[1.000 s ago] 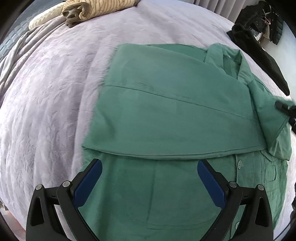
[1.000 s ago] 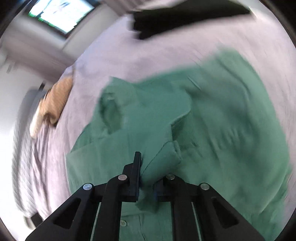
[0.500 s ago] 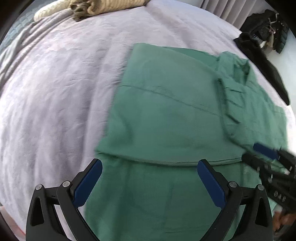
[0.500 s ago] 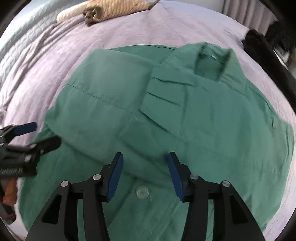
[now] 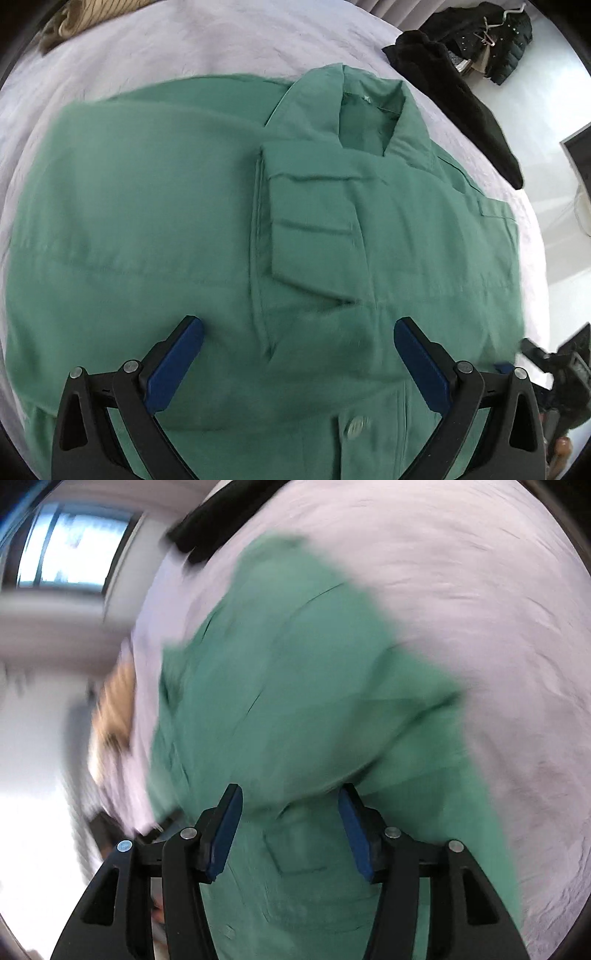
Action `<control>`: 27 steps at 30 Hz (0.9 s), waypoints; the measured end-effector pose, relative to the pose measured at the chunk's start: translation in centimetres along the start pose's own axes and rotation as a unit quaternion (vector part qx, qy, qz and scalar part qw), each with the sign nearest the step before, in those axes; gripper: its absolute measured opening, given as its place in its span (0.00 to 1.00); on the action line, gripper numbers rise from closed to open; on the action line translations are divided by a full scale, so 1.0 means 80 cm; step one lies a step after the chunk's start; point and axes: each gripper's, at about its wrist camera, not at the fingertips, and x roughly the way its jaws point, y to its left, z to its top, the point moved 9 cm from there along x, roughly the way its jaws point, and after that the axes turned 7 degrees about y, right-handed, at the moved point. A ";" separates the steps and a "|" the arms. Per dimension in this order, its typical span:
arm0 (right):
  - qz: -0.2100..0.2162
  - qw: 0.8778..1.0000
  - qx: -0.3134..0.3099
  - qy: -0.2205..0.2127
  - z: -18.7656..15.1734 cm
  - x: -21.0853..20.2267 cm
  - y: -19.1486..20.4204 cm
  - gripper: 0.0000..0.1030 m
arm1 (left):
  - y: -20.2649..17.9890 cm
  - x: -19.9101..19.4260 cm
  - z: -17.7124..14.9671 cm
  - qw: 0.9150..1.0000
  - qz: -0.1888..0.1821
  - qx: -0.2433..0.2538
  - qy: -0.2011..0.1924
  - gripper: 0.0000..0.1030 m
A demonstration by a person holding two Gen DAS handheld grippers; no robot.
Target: Fold large clothes
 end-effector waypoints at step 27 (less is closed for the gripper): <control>-0.057 0.991 -0.096 -0.070 0.047 -0.089 0.020 0.51 | 0.015 -0.028 0.024 0.998 0.062 0.006 -0.024 0.03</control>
